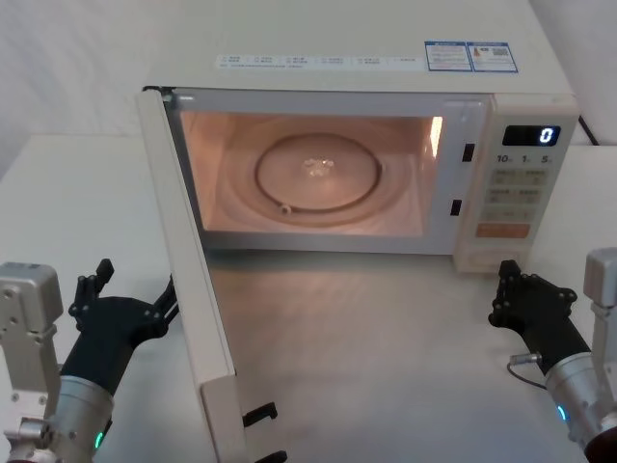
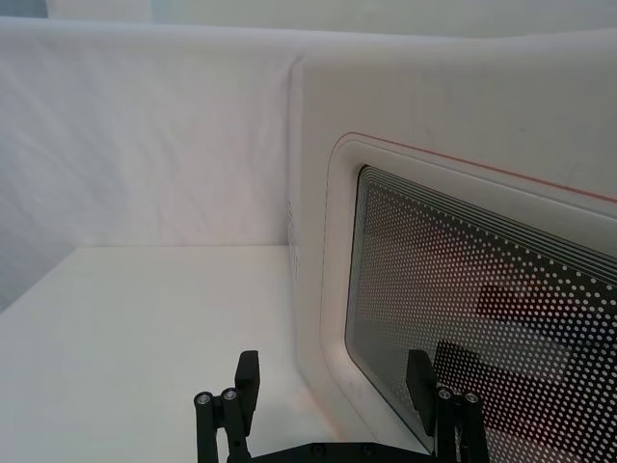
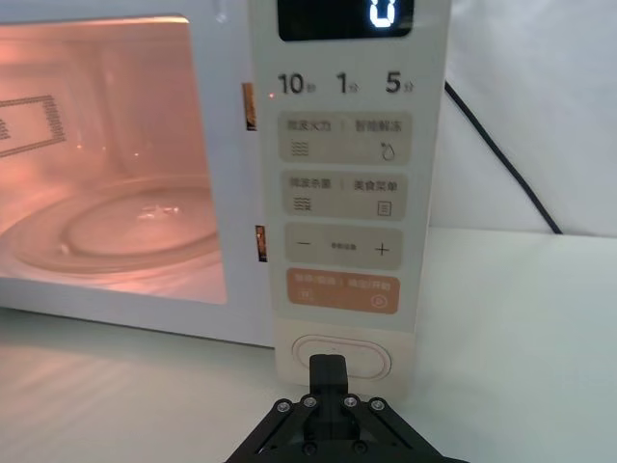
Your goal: Press the button to open the microwave door with one hand; close the microwave door with the other hand.
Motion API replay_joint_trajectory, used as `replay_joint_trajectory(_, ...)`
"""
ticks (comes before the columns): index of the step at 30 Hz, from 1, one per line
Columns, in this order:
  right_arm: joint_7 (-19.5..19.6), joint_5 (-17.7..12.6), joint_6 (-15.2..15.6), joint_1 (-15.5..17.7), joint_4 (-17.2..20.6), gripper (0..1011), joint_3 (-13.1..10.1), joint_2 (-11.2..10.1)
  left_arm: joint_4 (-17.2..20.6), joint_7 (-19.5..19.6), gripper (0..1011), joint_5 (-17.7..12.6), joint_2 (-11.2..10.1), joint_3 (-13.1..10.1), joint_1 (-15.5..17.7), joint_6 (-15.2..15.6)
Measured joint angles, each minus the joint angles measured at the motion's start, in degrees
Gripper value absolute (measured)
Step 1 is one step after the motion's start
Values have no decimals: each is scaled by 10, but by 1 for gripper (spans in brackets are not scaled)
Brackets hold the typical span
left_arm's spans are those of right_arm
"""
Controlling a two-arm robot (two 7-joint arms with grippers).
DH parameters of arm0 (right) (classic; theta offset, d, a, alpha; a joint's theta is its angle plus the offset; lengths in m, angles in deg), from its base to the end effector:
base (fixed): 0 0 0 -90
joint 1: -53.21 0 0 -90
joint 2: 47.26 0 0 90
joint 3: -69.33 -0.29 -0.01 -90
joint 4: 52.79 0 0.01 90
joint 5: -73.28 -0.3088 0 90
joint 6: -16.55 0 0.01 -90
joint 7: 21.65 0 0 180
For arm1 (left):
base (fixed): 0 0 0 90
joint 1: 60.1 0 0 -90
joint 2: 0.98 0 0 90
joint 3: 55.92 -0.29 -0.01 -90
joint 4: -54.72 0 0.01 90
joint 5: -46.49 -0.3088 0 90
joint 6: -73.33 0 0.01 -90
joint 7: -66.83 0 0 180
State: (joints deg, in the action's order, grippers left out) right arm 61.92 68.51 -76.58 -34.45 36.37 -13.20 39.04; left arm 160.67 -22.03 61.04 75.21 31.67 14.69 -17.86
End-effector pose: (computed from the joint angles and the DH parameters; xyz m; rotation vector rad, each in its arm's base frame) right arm 0.3131 0.0230 -0.3193 0.0116 0.0255 -1.3305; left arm 0.2530 0.0376 -0.2852 -0.0380 0.0141 1.4461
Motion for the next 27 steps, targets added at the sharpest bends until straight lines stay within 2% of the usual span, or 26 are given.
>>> replay_joint_trajectory(10, -20, -11, -13, 30, 34, 0, -6, -22, 0, 0, 1001, 0, 0, 0, 0, 0)
replay_joint_trajectory(17, -69, -37, -37, 41, 46, 0, -8, -59, 0, 0, 1001, 0, 0, 0, 0, 0)
replay_joint_trajectory(18, -69, -37, -37, 41, 46, 0, -8, -59, 0, 0, 1001, 0, 0, 0, 0, 0)
replay_joint_trajectory(20, -85, -46, -39, 40, 47, 0, -7, -76, 0, 0, 1001, 0, 0, 0, 0, 0)
replay_joint_trajectory(27, -108, -63, -40, 34, 40, 0, -6, -106, 0, 0, 1001, 0, 0, 0, 0, 0)
